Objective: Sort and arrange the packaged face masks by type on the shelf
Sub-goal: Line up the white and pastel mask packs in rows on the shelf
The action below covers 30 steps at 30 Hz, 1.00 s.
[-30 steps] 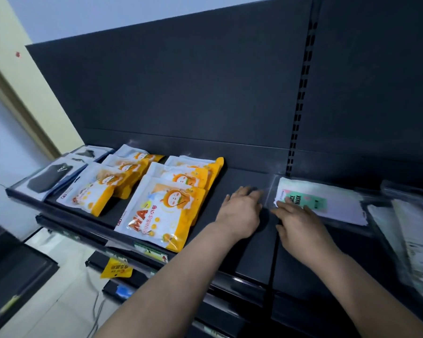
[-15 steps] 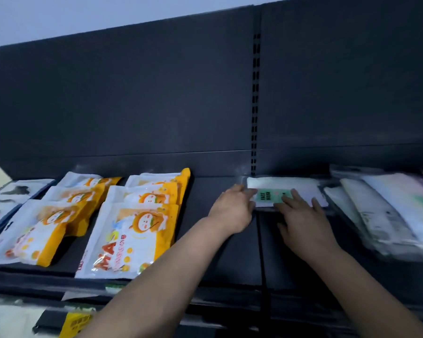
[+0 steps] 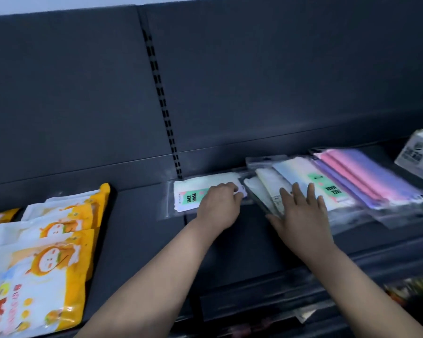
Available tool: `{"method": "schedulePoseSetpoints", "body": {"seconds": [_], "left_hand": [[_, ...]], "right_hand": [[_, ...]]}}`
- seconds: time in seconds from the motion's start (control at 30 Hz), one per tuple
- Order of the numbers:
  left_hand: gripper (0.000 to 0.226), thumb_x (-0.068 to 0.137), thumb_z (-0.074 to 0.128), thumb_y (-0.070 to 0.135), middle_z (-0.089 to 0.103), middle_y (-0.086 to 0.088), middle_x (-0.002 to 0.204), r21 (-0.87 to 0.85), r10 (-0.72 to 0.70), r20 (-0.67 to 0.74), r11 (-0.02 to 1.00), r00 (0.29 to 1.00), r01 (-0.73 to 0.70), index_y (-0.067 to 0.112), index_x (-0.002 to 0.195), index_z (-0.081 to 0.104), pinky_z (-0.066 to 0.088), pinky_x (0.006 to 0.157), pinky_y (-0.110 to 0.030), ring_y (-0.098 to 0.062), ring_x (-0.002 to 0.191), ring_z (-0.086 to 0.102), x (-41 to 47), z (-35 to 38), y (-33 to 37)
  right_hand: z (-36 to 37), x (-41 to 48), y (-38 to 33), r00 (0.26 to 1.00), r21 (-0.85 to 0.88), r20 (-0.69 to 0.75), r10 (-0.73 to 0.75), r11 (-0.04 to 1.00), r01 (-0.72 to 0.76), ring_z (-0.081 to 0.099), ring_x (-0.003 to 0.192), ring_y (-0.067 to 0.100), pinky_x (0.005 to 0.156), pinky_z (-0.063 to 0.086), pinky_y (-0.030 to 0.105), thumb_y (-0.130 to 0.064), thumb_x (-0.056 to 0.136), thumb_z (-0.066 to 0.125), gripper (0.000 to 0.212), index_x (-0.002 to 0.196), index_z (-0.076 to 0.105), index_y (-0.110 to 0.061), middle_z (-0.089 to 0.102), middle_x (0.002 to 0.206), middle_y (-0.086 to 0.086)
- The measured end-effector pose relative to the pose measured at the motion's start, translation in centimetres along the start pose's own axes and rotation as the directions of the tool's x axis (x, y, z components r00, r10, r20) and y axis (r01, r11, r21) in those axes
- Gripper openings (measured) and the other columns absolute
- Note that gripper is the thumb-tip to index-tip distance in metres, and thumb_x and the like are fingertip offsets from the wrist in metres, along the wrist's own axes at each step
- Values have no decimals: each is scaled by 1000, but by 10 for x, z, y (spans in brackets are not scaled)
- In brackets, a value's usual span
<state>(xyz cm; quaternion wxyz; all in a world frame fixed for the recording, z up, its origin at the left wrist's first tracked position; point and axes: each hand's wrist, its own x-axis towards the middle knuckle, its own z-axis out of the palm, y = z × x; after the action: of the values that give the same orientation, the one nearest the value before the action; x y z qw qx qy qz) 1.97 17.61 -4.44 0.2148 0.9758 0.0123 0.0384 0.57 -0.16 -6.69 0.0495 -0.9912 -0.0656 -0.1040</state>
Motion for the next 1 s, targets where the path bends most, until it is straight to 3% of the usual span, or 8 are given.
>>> {"method": "schedulePoseSetpoints", "body": {"seconds": [0.1,0.2,0.33,0.43,0.63,0.7,0.8,1.0], "left_hand": [[32,97,45,27,64,-9,122,-136,2,3,991,1000,-1,14,123,59,46,92,-35,-28,116,56,8,12,28],[43,97,48,21,58,-16,130,-272,-97,-22,958,995,88,5,136,44,42,96,-34,-32,121,52,20,23,50],[55,95,51,15,43,-22,143,-439,-299,-71,866,952,239,-3,142,28,36,103,-35,-37,130,43,38,33,65],[57,95,50,13,29,-18,149,-370,-395,-89,865,914,338,0,144,23,34,104,-42,-41,133,35,47,39,69],[38,88,58,39,62,-11,123,-50,-508,-72,861,859,505,12,113,55,42,88,-37,-34,117,50,52,32,49],[24,84,61,39,70,-8,107,-98,-485,-30,872,874,480,17,91,68,46,82,-31,-31,106,60,47,26,44],[18,84,54,24,70,-9,98,-200,-515,-75,846,854,493,18,69,63,44,73,-26,-31,99,63,30,7,34],[20,89,50,22,69,-16,104,-274,-638,-305,770,707,577,11,91,66,48,75,-35,-36,96,62,-16,-31,-44]], "right_hand": [[-8,-2,18,985,57,93,-143,989,139,46,121,38,95,42,46,-29,78,54,49,121,55,-7,56,126,15],[-19,-8,38,969,174,131,-209,967,185,45,123,27,100,36,36,-23,74,57,62,135,46,-18,51,132,4],[-24,-10,56,947,192,183,-266,954,231,38,130,20,111,27,35,-24,71,56,74,141,34,-25,41,138,-1],[-22,-9,63,939,218,176,-296,942,256,30,135,19,113,22,36,-25,71,55,75,142,31,-26,39,140,-3],[-16,-3,69,942,228,92,-322,928,294,36,129,17,103,27,37,-49,79,53,67,140,36,-29,43,133,-6],[-15,2,66,939,218,79,-334,925,310,41,123,17,99,31,39,-52,81,51,60,136,42,-30,47,128,-6],[-14,10,54,943,251,-36,-331,910,329,51,116,21,96,37,42,-41,81,59,41,120,58,-26,57,117,-3],[-3,16,2,851,290,-168,-498,800,526,53,124,25,97,44,42,-16,71,73,33,104,68,-17,66,114,2]]}}
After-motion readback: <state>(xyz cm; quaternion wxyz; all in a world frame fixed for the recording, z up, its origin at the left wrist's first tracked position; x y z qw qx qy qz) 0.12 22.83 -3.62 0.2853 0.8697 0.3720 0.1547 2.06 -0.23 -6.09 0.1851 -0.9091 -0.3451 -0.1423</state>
